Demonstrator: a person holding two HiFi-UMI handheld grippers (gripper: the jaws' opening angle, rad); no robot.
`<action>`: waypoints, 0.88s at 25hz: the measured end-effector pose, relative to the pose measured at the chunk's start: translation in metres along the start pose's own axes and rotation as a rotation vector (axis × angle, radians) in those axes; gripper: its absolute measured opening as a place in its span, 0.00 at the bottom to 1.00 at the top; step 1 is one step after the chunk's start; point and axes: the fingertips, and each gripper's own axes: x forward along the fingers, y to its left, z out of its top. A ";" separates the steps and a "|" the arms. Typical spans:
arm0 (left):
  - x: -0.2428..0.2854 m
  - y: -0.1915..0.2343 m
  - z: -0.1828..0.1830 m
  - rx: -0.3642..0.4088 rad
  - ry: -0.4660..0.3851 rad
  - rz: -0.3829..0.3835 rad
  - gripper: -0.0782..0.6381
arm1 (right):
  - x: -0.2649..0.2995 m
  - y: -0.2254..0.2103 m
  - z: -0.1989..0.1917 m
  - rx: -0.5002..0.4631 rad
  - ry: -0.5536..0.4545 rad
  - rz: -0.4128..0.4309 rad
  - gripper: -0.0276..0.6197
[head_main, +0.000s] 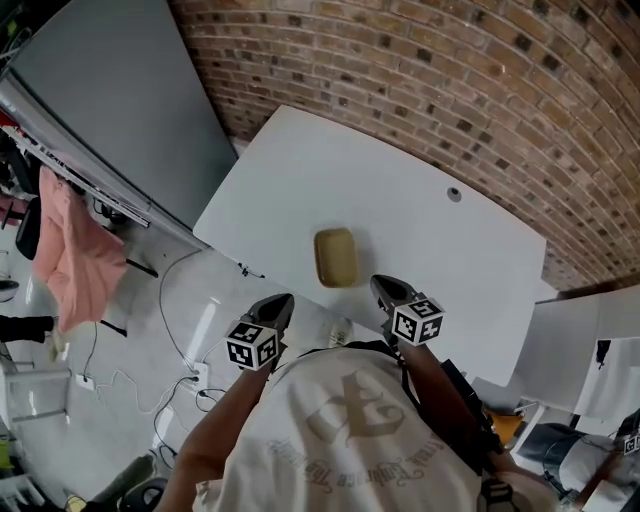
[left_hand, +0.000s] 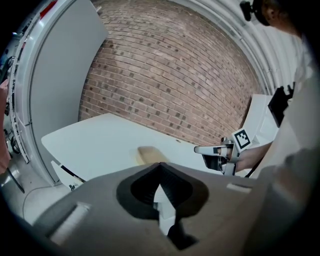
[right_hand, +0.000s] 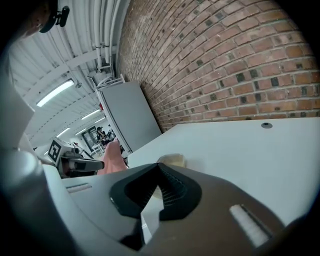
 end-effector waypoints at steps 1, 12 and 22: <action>0.005 0.002 0.003 0.000 0.004 0.001 0.11 | 0.004 -0.004 0.003 0.003 0.000 0.002 0.05; 0.062 0.013 0.001 -0.059 0.139 -0.008 0.11 | 0.034 -0.037 0.018 0.048 0.024 0.014 0.05; 0.115 0.033 -0.004 -0.216 0.272 0.046 0.14 | 0.055 -0.063 0.016 0.083 0.056 0.039 0.05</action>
